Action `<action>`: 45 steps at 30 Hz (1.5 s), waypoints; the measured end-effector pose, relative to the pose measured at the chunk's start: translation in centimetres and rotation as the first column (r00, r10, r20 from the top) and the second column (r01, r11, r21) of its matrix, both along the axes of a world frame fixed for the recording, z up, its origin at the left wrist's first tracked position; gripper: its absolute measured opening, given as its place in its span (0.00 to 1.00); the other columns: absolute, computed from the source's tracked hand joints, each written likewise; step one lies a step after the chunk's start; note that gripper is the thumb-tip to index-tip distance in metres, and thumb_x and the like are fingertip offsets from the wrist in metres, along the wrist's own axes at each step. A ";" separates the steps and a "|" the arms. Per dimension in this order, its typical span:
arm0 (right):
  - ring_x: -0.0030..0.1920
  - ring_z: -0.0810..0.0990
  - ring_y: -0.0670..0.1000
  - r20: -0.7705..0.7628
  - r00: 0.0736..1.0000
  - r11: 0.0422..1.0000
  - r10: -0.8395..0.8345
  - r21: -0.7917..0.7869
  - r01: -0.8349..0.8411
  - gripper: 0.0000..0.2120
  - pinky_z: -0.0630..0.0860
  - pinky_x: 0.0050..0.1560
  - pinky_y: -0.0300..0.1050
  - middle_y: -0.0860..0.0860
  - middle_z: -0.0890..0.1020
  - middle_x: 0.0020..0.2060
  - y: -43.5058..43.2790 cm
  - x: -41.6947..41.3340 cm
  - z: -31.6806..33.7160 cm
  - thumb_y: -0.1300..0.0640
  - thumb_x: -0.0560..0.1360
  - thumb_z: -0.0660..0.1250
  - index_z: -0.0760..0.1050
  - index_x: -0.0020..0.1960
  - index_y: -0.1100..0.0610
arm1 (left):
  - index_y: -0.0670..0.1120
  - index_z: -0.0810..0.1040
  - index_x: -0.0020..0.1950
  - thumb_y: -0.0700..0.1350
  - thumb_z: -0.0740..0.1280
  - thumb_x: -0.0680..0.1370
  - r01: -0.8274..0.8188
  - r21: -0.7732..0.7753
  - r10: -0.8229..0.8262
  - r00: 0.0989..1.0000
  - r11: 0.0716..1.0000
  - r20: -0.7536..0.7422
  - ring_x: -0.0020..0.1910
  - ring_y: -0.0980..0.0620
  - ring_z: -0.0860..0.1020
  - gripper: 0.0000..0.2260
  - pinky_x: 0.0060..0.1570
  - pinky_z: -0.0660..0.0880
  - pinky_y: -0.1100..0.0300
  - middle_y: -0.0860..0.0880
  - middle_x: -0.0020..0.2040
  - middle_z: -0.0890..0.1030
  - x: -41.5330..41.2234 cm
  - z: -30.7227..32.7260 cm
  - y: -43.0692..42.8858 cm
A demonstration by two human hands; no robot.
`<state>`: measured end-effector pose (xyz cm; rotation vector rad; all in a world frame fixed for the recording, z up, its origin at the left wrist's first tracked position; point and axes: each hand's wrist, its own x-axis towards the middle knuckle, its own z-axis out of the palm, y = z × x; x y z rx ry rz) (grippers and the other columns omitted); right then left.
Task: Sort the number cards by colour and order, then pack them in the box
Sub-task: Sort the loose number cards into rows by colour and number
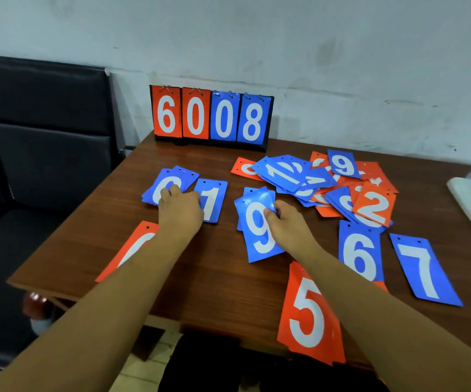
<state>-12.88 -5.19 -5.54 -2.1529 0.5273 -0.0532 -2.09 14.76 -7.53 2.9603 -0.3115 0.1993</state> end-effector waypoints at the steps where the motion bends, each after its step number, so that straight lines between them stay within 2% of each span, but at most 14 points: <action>1: 0.44 0.83 0.47 -0.013 1.000 1.000 -0.005 0.022 0.005 0.15 0.83 0.45 0.47 0.51 0.82 0.52 0.1 0.1 0.1 0.46 0.80 0.61 0.73 0.59 0.56 | 0.51 0.78 0.62 0.44 0.64 0.78 0.024 0.043 -0.025 0.999 0.999 0.028 0.63 0.39 0.68 0.13 0.60 0.68 0.50 0.43 0.62 0.71 0.0 0.0 -0.1; 4: 0.41 0.83 0.45 0.004 0.999 0.990 -0.044 0.133 0.043 0.14 0.82 0.43 0.42 0.49 0.82 0.49 0.2 0.2 0.5 0.47 0.80 0.63 0.74 0.57 0.56 | 0.48 0.79 0.62 0.42 0.62 0.79 0.165 0.013 -0.166 0.984 0.986 0.058 0.62 0.43 0.69 0.13 0.59 0.68 0.49 0.47 0.63 0.73 -0.6 -0.1 -0.1; 7: 0.42 0.84 0.47 0.087 0.990 0.951 -0.109 0.300 0.079 0.12 0.83 0.44 0.45 0.49 0.83 0.47 0.0 -0.6 1.7 0.48 0.79 0.64 0.74 0.54 0.57 | 0.44 0.80 0.57 0.42 0.61 0.80 0.216 -0.289 -0.182 0.973 0.933 0.141 0.57 0.44 0.74 0.10 0.55 0.71 0.51 0.47 0.57 0.78 -2.0 0.8 -0.8; 9: 0.45 0.85 0.51 0.150 0.974 0.902 -0.170 0.422 0.093 0.15 0.83 0.48 0.52 0.53 0.84 0.49 -0.6 -1.5 2.3 0.49 0.78 0.67 0.75 0.52 0.62 | 0.47 0.80 0.55 0.50 0.62 0.81 0.111 -0.674 -0.222 0.972 0.731 -0.080 0.54 0.50 0.78 0.11 0.54 0.75 0.55 0.51 0.55 0.80 -4.1 2.7 -2.4; 11: 0.47 0.85 0.56 0.185 0.962 0.892 -0.202 0.441 0.103 0.18 0.82 0.49 0.58 0.57 0.85 0.48 -1.5 -2.7 2.7 0.50 0.77 0.68 0.75 0.50 0.66 | 0.49 0.80 0.55 0.56 0.65 0.79 -0.096 -0.863 -0.377 0.871 0.496 -0.314 0.51 0.55 0.81 0.13 0.51 0.79 0.58 0.54 0.53 0.83 -6.3 4.3 -4.6; 14: 0.48 0.85 0.54 0.202 0.953 0.878 -0.225 0.467 0.108 0.12 0.82 0.50 0.56 0.54 0.85 0.50 -3.5 -5.0 3.1 0.51 0.77 0.69 0.79 0.55 0.59 | 0.52 0.79 0.53 0.47 0.69 0.78 0.045 -0.843 -0.481 0.837 0.537 -0.261 0.46 0.60 0.82 0.05 0.43 0.78 0.65 0.56 0.47 0.84 -8.8 5.0 -7.8; 17: 0.54 0.82 0.51 0.162 0.929 0.863 -0.332 0.450 0.231 0.15 0.83 0.46 0.48 0.50 0.81 0.55 -6.6 -7.5 3.4 0.52 0.77 0.69 0.75 0.61 0.56 | 0.49 0.79 0.54 0.44 0.70 0.77 0.031 -0.868 -0.488 0.837 0.496 -0.249 0.49 0.56 0.82 0.06 0.45 0.79 0.60 0.52 0.49 0.85 -10.6 4.8 -11.4; 23: 0.51 0.83 0.50 0.143 0.886 0.850 -0.441 0.382 0.362 0.07 0.82 0.46 0.48 0.50 0.84 0.51 -13.9 -14.1 3.4 0.54 0.77 0.69 0.78 0.52 0.56 | 0.45 0.76 0.58 0.45 0.70 0.77 0.026 -0.892 -0.653 0.691 0.451 -0.310 0.49 0.53 0.83 0.11 0.45 0.82 0.56 0.48 0.55 0.83 -15.0 4.6 -18.9; 25: 0.48 0.84 0.52 0.134 0.850 0.821 -0.509 0.373 0.432 0.08 0.83 0.45 0.49 0.53 0.84 0.50 -17.0 -16.2 3.4 0.56 0.76 0.70 0.79 0.52 0.59 | 0.48 0.75 0.59 0.48 0.70 0.77 0.199 -0.825 -0.644 0.727 0.529 -0.238 0.47 0.55 0.81 0.12 0.44 0.80 0.59 0.51 0.53 0.80 -16.2 4.2 -21.2; 27: 0.45 0.84 0.52 0.131 0.803 0.788 -0.582 0.337 0.516 0.09 0.81 0.40 0.46 0.54 0.84 0.49 -20.3 -18.2 3.3 0.58 0.75 0.71 0.78 0.53 0.61 | 0.48 0.75 0.59 0.48 0.69 0.77 0.488 -0.611 -0.661 0.747 0.624 -0.078 0.51 0.52 0.77 0.12 0.48 0.76 0.57 0.50 0.55 0.76 -17.2 3.5 -23.5; 30: 0.45 0.81 0.53 0.135 0.735 0.745 -0.664 0.210 0.634 0.12 0.77 0.42 0.46 0.56 0.82 0.48 -24.7 -20.6 2.5 0.60 0.74 0.73 0.77 0.55 0.62 | 0.47 0.76 0.62 0.47 0.69 0.77 0.740 -0.364 -0.798 0.602 0.565 -0.015 0.59 0.49 0.73 0.15 0.56 0.73 0.54 0.48 0.61 0.71 -18.9 2.4 -26.9; 34: 0.50 0.81 0.55 0.070 0.674 0.678 -0.735 0.061 0.733 0.11 0.79 0.52 0.52 0.57 0.82 0.51 -29.8 -22.7 0.6 0.58 0.72 0.74 0.78 0.52 0.59 | 0.49 0.72 0.70 0.51 0.68 0.77 0.819 -0.230 -0.851 0.505 0.525 -0.145 0.67 0.46 0.69 0.22 0.64 0.71 0.50 0.47 0.70 0.69 -20.3 1.0 -30.9; 40: 0.52 0.79 0.55 0.022 0.722 0.685 -0.691 -0.301 0.664 0.12 0.73 0.45 0.46 0.56 0.81 0.54 -32.9 -23.3 -0.8 0.56 0.76 0.69 0.76 0.58 0.60 | 0.51 0.69 0.73 0.53 0.66 0.78 0.844 -0.194 -0.858 0.455 0.501 -0.237 0.73 0.48 0.64 0.24 0.68 0.67 0.51 0.48 0.74 0.65 -19.9 0.6 -33.9; 45: 0.54 0.78 0.59 0.031 0.733 0.639 -0.680 -0.466 0.612 0.11 0.76 0.51 0.53 0.59 0.79 0.54 -34.2 -24.0 -1.3 0.57 0.78 0.65 0.74 0.58 0.61 | 0.50 0.70 0.73 0.52 0.67 0.78 0.836 -0.225 -0.859 0.446 0.501 -0.252 0.73 0.50 0.64 0.24 0.68 0.67 0.52 0.50 0.74 0.66 -19.7 0.6 -35.0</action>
